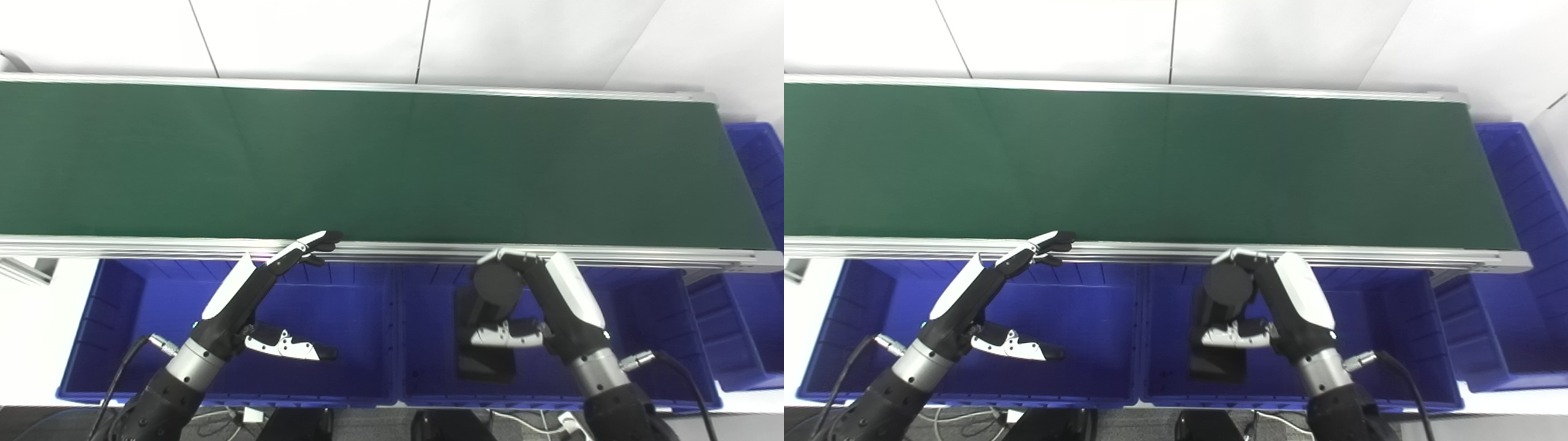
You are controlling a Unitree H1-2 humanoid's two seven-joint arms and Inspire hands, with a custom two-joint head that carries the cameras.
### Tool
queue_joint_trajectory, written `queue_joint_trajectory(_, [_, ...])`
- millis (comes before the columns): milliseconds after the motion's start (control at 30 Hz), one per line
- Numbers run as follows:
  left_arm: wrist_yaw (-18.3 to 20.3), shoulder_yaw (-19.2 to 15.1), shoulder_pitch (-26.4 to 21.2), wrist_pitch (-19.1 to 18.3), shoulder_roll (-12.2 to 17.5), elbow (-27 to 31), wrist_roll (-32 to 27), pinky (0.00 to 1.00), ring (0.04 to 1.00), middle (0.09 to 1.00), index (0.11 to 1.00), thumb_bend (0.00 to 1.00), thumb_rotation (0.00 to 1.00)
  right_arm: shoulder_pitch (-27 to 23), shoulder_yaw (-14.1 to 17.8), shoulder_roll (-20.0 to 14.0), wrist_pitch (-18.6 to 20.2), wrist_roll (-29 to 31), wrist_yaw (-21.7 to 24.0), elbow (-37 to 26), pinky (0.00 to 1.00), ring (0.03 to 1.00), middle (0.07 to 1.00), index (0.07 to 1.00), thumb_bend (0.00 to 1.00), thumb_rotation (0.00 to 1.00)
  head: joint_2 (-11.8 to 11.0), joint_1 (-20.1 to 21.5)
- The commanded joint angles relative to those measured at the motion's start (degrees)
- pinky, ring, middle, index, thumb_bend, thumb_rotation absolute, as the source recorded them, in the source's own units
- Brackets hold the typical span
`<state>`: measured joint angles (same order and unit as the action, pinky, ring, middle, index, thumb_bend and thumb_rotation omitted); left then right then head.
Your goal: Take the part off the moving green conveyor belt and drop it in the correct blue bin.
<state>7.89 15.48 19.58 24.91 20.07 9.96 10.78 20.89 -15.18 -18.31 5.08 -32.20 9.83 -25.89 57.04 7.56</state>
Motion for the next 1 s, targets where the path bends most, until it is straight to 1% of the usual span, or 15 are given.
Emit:
queue_joint_trajectory(0, [0.6,-0.8,0.4,0.5,0.2,2.5,-1.1,0.75,0.841,0.877,0.879,0.86,0.29,-0.2,0.1,0.2,0.7,-0.4,0.9,-0.6,0.35,0.424,0.435,0.543,0.51,0.00,0.2,0.0])
queue_joint_trajectory(67, [0.9,-1.1,0.6,0.4,0.2,2.8,-1.3,0.74,0.838,0.877,0.876,0.86,0.29,-0.2,0.3,0.1,1.3,-1.1,1.6,0.2,0.38,0.447,0.441,0.543,0.51,0.00,0.3,0.2])
queue_joint_trajectory(233, [1.6,-2.0,1.1,0.8,0.2,3.1,-1.2,0.74,0.837,0.876,0.880,0.86,0.30,-0.8,0.2,0.7,3.5,-2.8,2.6,1.8,0.38,0.455,0.441,0.543,0.51,0.00,0.7,1.1])
queue_joint_trajectory(367, [2.2,-2.3,1.3,1.0,0.1,3.3,-1.7,0.74,0.842,0.880,0.882,0.85,0.30,-1.5,-0.2,0.7,4.7,-5.0,3.5,3.1,0.44,0.505,0.464,0.524,0.52,0.00,0.9,1.6])
queue_joint_trajectory(533, [2.5,-2.6,1.4,1.2,0.1,3.3,-1.4,0.75,0.841,0.879,0.882,0.85,0.31,-1.9,-0.5,1.3,7.2,-7.8,4.5,4.0,0.47,0.529,0.462,0.542,0.52,0.00,0.8,1.9])
queue_joint_trajectory(600, [2.3,-2.8,1.4,1.2,0.0,3.3,-1.0,0.74,0.840,0.877,0.877,0.86,0.31,-2.2,-0.5,1.7,8.3,-8.7,5.4,4.0,0.48,0.543,0.484,0.506,0.52,0.00,0.8,1.9])
queue_joint_trajectory(633, [2.3,-2.9,1.4,1.2,-0.1,3.4,-0.9,0.74,0.835,0.875,0.875,0.86,0.31,-2.3,-0.6,1.8,8.8,-9.1,5.8,4.0,0.49,0.566,0.489,0.500,0.52,0.00,1.0,2.2])
queue_joint_trajectory(667, [2.4,-2.9,1.4,1.2,0.0,3.5,-0.9,0.73,0.835,0.875,0.874,0.86,0.31,-2.4,-0.6,1.9,9.5,-9.4,6.3,3.9,0.51,0.597,0.588,0.499,0.51,0.06,1.0,2.2])
queue_joint_trajectory(700, [2.5,-2.9,1.4,1.2,0.0,3.5,-1.1,0.73,0.837,0.878,0.877,0.86,0.31,-2.5,-0.6,2.0,10.2,-9.9,6.7,3.7,0.54,0.641,0.678,0.669,0.58,0.02,1.0,2.3])
queue_joint_trajectory(733, [2.5,-3.0,1.5,1.2,-0.1,3.5,-1.2,0.74,0.838,0.879,0.878,0.85,0.31,-2.5,-0.6,2.3,10.9,-10.1,7.1,3.6,0.56,0.662,0.716,0.732,0.60,0.02,1.0,2.3])
queue_joint_trajectory(767, [2.5,-3.0,1.5,1.3,-0.1,3.5,-1.2,0.74,0.838,0.878,0.877,0.86,0.32,-2.6,-0.5,2.5,11.5,-10.0,7.5,3.4,0.58,0.697,0.768,0.786,0.62,0.04,1.0,2.4])
queue_joint_trajectory(800, [2.5,-3.1,1.4,1.3,-0.1,3.4,-1.2,0.74,0.838,0.878,0.877,0.86,0.32,-2.6,-0.4,2.7,12.1,-10.0,7.8,3.2,0.59,0.717,0.795,0.811,0.63,0.05,1.0,2.4])
queue_joint_trajectory(867, [2.6,-3.1,1.4,1.3,-0.1,3.5,-1.3,0.74,0.839,0.878,0.877,0.86,0.32,-2.7,-0.4,3.0,13.0,-10.1,8.1,2.9,0.62,0.759,0.848,0.854,0.66,0.12,1.0,2.3])
queue_joint_trajectory(900, [2.6,-3.1,1.4,1.2,-0.1,3.5,-1.5,0.74,0.839,0.878,0.877,0.86,0.32,-2.6,-0.2,3.1,13.2,-9.8,8.2,2.7,0.62,0.766,0.856,0.860,0.66,0.13,1.0,2.3])
queue_joint_trajectory(967, [2.7,-3.1,1.5,1.3,0.0,3.4,-1.8,0.74,0.839,0.877,0.875,0.86,0.31,-2.5,0.1,3.5,13.5,-9.1,8.2,2.4,0.65,0.809,0.895,0.885,0.69,0.18,0.9,2.3])
